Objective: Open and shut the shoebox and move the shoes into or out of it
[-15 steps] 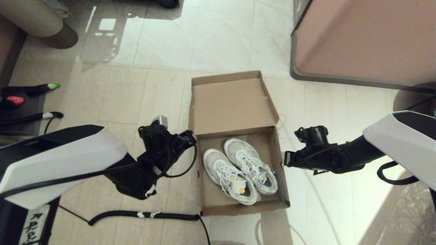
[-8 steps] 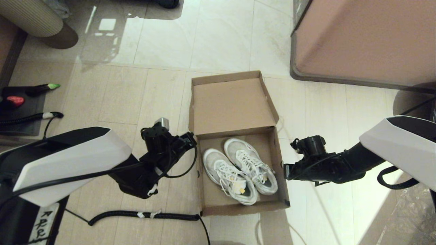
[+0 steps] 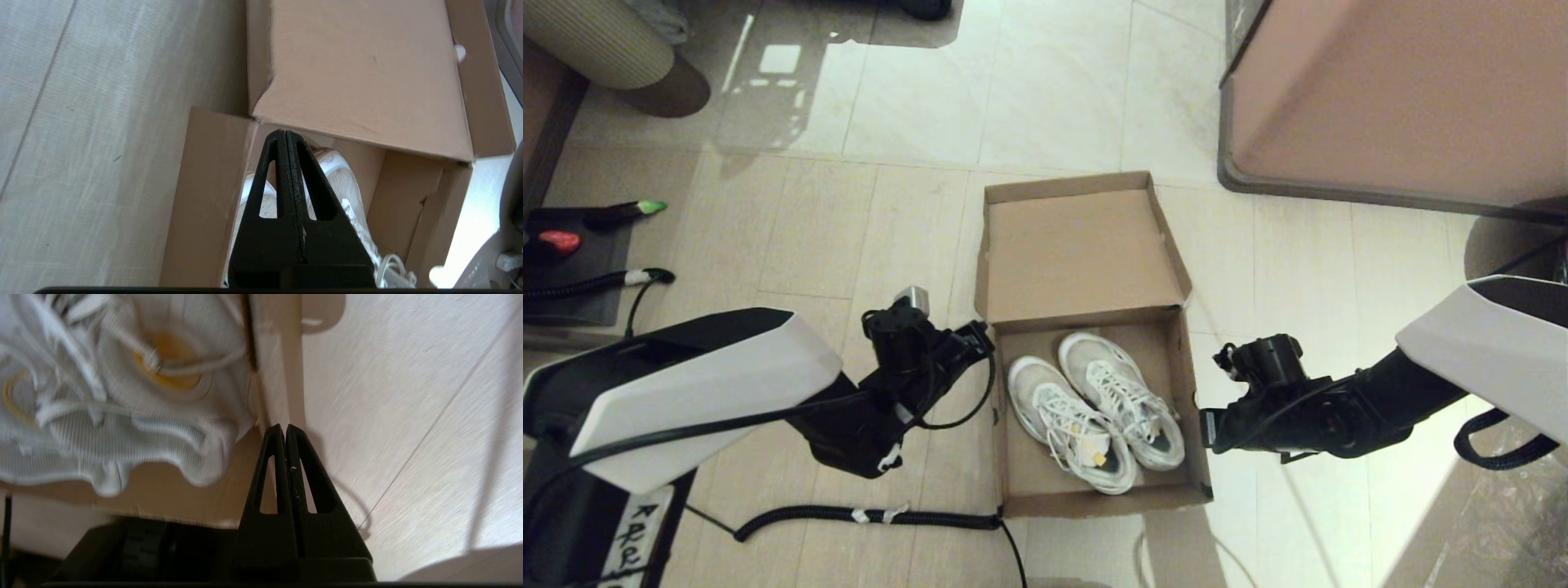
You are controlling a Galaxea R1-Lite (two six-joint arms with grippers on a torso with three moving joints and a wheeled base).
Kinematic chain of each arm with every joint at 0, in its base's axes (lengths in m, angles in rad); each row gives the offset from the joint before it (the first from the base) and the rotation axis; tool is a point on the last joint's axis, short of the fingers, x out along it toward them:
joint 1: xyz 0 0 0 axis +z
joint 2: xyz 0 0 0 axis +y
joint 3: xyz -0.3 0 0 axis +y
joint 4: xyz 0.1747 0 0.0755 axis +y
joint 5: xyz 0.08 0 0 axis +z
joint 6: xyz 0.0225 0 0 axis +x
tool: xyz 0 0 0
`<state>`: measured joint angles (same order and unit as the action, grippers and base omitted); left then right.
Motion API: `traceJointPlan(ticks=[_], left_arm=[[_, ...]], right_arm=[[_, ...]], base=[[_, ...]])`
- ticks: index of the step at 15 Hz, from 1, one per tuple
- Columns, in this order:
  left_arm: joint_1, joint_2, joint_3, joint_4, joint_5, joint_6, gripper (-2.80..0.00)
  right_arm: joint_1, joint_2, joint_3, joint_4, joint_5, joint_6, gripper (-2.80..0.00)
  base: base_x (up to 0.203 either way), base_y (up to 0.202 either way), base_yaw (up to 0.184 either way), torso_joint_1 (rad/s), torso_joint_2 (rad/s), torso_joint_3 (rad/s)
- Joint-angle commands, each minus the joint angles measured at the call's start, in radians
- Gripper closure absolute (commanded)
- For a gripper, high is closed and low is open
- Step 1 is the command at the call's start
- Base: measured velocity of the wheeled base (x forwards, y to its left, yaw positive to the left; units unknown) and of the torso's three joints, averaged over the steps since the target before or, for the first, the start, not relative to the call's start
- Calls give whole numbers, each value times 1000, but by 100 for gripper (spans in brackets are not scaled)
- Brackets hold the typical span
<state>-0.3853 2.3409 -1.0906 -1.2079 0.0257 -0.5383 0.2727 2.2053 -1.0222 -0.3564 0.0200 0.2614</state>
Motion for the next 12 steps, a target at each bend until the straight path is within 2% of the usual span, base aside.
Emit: traceJointPlan(ticks=[1, 5, 8, 10, 12], left_arm=[[6, -5, 1, -7, 0, -4, 0], [10, -9, 4, -7, 0, -5, 0], [17, -6, -43, -4, -1, -5, 0], [29, -3, -113, 29, -5, -8, 0], [54, 5, -209, 83, -23, -25, 0]], right_arm=[[22, -7, 9, -3, 1, 6, 0], [42, -52, 60, -4, -3, 3, 0], [-23, -137, 65, 2, 3, -5, 0], [-85, -161, 9, 12, 58, -14, 0], [-132, -141, -131, 86, 108, -14, 0]], base=[[0, 0, 0, 0, 0, 0], [0, 0, 0, 0, 0, 0], [0, 0, 0, 0, 0, 0], [0, 0, 0, 0, 0, 0], [0, 0, 0, 0, 0, 0]])
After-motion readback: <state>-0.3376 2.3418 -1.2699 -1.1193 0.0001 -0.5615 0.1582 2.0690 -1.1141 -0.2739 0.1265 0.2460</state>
